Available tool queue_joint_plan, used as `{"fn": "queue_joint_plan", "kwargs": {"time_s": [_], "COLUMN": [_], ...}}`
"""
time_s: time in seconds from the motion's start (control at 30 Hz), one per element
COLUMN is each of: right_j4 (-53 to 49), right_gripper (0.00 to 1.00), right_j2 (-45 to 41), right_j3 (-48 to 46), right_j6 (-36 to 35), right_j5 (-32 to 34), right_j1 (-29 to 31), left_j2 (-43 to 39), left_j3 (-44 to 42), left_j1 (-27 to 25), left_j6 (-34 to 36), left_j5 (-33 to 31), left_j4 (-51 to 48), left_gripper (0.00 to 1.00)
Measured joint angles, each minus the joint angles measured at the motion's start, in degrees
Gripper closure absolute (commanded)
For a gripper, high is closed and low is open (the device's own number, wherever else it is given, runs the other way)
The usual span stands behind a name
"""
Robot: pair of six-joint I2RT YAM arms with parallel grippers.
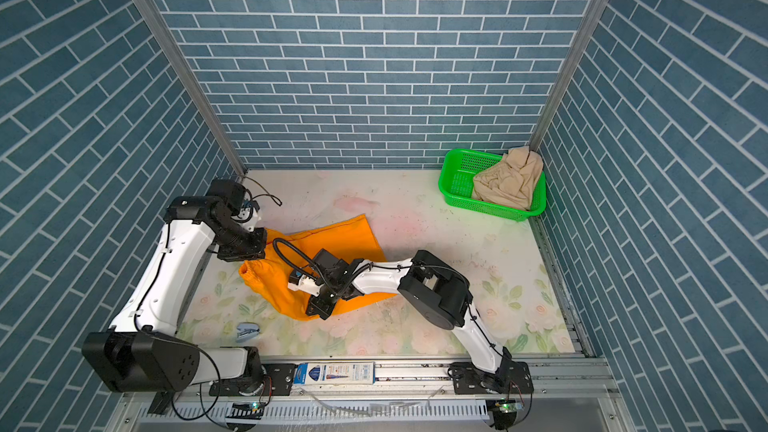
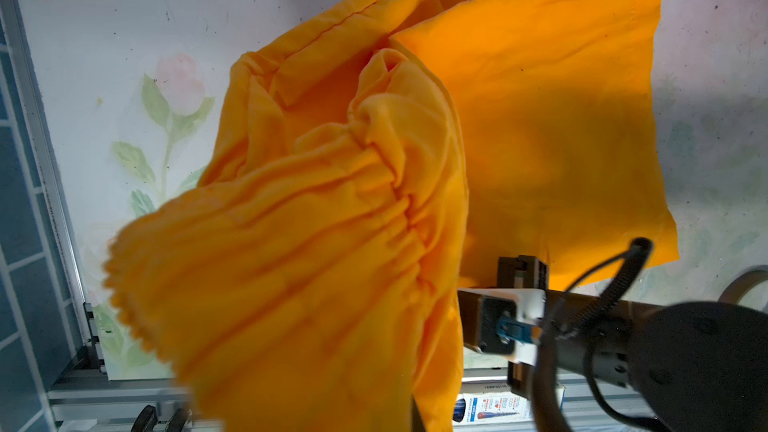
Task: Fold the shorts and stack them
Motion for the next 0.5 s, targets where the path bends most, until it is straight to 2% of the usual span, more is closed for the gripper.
{"fn": "queue_joint_plan", "kwargs": {"time_s": [0.17, 0.27, 0.37, 0.5], "right_j4": [3.06, 5.66, 8.68, 10.12], "right_gripper": [1.00, 1.00, 1.00, 1.00], "right_j2": [1.51, -1.36, -9.77, -23.71], "right_j3": [2.25, -0.15, -8.81, -21.44], "right_j6": [1.49, 3.30, 6.27, 8.87], "right_j5": [-1.62, -2.67, -3.61, -2.32], "right_j1": [0.07, -1.01, -4.87, -14.21], "left_j2": [0.09, 0.44, 1.18, 2.51], "left_j3": [1.16, 1.68, 2.45, 3.93], "left_j1": [0.02, 0.07, 0.04, -0.66], "left_j6": [0.35, 0.33, 0.13, -0.81], "left_j5": [0.00, 0.04, 0.11, 0.02], "left_j4": [-0.17, -0.33, -0.50, -0.83], "left_gripper": [1.00, 1.00, 1.00, 1.00]}}
